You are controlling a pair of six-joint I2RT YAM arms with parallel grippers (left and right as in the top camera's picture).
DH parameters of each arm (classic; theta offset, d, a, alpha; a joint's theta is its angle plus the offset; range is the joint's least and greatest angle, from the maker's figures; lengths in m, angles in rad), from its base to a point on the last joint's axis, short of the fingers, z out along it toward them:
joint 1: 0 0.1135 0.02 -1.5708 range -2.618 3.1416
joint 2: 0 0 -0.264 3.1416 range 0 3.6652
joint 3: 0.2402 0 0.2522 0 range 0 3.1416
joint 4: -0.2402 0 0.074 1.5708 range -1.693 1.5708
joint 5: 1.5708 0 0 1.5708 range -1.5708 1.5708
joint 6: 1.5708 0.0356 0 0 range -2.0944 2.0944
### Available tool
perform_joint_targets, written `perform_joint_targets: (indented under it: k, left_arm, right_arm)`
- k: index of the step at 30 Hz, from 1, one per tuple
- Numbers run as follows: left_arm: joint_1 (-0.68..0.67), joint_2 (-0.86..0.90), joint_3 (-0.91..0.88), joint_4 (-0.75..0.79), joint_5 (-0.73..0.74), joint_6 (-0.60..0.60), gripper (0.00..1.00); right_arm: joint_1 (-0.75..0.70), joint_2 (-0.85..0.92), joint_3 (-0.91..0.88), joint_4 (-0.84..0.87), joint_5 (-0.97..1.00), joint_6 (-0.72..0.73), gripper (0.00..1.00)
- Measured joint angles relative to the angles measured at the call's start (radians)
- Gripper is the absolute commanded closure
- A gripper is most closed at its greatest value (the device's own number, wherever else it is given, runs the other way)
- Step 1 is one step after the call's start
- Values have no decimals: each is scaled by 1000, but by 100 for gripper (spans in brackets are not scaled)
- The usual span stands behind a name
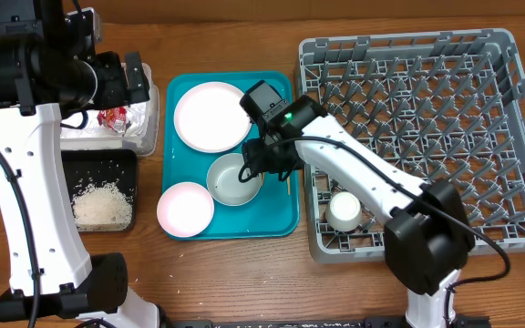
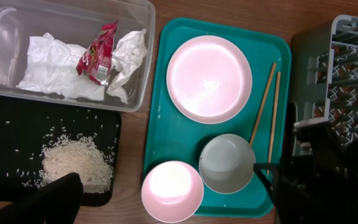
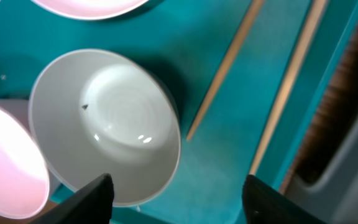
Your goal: Sort waste into correct bins and load items into the dishwasher
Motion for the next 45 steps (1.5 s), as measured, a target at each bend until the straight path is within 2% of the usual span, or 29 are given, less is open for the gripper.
perform_joint_targets:
  k: [11, 23, 28, 29, 33, 38, 45]
  left_arm:
    - [0, 0, 0, 0, 0, 0, 0]
    - [0, 0, 0, 0, 0, 0, 0]
    - [0, 0, 0, 0, 0, 0, 0]
    - [0, 0, 0, 0, 0, 0, 0]
    - [0, 0, 0, 0, 1, 0, 0]
    - [0, 0, 0, 0, 4, 0, 0]
    - [0, 0, 0, 1, 7, 0, 0]
  right_arm:
    - [36, 67, -28, 119, 35, -2, 61]
    - [36, 67, -109, 203, 103, -1, 67]
    - [36, 67, -142, 215, 106, -1, 75]
    - [36, 67, -148, 220, 105, 0, 81]
    - [36, 67, -171, 210, 106, -2, 95]
    - [36, 67, -170, 188, 101, 3, 96]
    - [34, 58, -97, 27, 122, 2, 96]
